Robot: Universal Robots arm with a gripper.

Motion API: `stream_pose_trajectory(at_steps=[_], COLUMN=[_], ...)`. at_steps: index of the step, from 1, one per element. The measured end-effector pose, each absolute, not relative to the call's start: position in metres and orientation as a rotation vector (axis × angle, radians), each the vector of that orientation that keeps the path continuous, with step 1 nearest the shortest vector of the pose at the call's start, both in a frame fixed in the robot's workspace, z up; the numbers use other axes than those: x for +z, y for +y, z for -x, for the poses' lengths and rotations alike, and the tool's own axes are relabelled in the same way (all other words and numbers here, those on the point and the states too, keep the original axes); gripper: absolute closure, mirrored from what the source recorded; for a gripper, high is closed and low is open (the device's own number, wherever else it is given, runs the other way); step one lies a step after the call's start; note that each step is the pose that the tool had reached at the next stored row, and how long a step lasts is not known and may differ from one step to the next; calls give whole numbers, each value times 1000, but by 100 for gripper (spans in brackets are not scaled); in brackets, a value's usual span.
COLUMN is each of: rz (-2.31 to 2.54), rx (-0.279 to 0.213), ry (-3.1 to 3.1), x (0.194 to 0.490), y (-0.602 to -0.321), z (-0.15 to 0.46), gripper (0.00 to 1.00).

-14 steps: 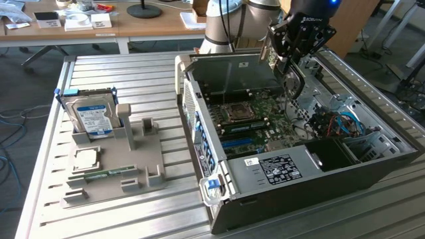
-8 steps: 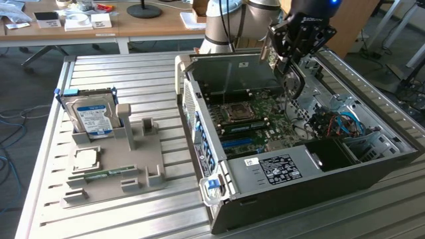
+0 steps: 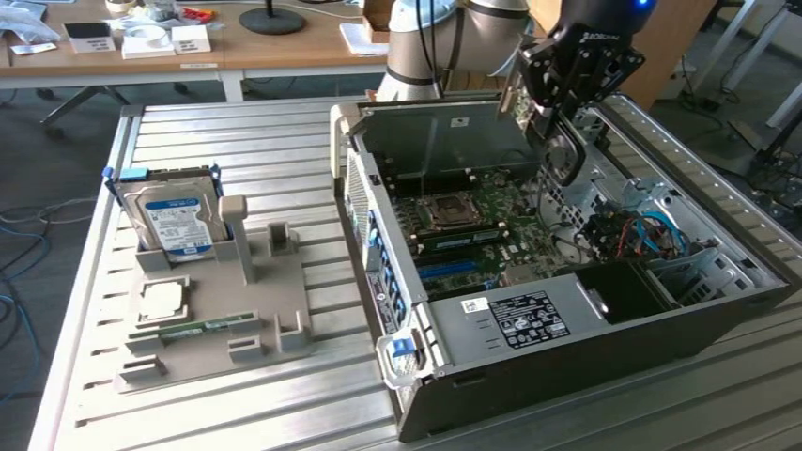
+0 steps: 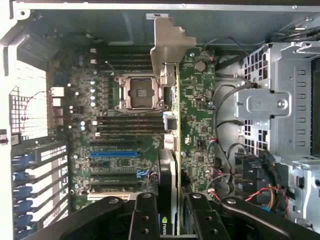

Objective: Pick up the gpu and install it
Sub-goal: 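Pick up the gpu and move the gpu toward the slot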

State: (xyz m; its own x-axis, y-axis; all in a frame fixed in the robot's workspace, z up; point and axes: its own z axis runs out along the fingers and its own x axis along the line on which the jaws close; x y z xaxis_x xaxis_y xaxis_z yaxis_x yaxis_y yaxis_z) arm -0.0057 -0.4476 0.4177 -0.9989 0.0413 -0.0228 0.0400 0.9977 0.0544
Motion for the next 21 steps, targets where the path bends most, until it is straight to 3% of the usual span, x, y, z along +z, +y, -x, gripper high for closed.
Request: stream_pose_trajectory(at_steps=[21], rz=[-62], rx=[84], ry=[3116], x=[418], y=[-448], z=[-26], gripper=[73])
